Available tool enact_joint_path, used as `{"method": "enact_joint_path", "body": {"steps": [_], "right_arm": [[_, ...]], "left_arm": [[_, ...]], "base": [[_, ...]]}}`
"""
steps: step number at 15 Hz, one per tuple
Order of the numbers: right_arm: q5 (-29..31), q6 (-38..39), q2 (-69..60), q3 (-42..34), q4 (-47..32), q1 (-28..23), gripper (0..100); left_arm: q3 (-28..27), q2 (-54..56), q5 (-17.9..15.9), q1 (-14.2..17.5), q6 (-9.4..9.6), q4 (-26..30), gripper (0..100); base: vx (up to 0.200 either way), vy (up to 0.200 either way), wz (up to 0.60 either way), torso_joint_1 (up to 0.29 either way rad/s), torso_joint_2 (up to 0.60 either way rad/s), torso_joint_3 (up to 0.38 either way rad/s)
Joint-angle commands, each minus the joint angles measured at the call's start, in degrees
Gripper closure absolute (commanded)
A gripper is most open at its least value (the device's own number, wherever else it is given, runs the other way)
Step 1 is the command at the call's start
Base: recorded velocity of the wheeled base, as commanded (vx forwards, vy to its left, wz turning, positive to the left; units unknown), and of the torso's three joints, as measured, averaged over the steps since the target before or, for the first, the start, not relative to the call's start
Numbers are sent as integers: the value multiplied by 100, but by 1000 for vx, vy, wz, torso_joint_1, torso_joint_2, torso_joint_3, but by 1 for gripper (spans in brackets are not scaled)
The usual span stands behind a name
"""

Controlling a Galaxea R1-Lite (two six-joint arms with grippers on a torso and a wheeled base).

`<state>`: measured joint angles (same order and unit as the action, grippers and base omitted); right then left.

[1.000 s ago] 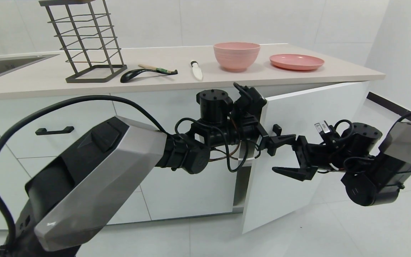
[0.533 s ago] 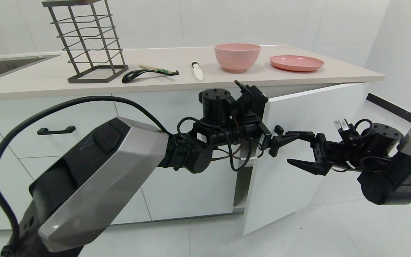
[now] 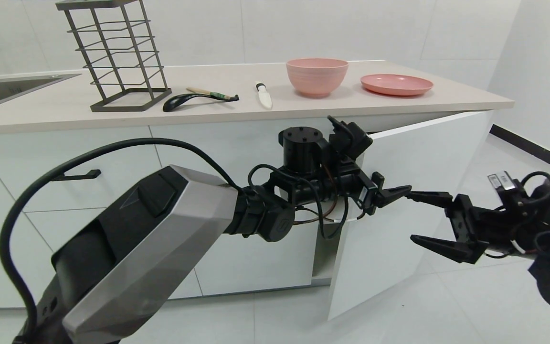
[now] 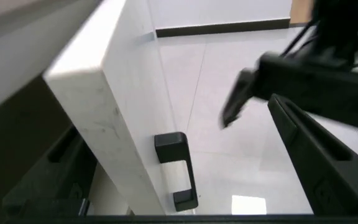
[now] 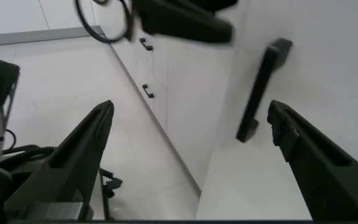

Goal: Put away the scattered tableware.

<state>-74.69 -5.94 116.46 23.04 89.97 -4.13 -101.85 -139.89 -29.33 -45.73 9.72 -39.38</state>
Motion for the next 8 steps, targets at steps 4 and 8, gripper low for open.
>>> {"method": "enact_joint_path", "body": {"steps": [4,8], "right_arm": [[-10,-171,-2408,-1865,3,-501,0],[7,-197,-3630,-1750,3,-518,0]], "left_arm": [[-203,-118,525,-6,-163,202,0],[-239,-118,534,-86,-163,378,0]], "base": [[0,0,0,0,0,0],[0,0,0,0,0,0]]}}
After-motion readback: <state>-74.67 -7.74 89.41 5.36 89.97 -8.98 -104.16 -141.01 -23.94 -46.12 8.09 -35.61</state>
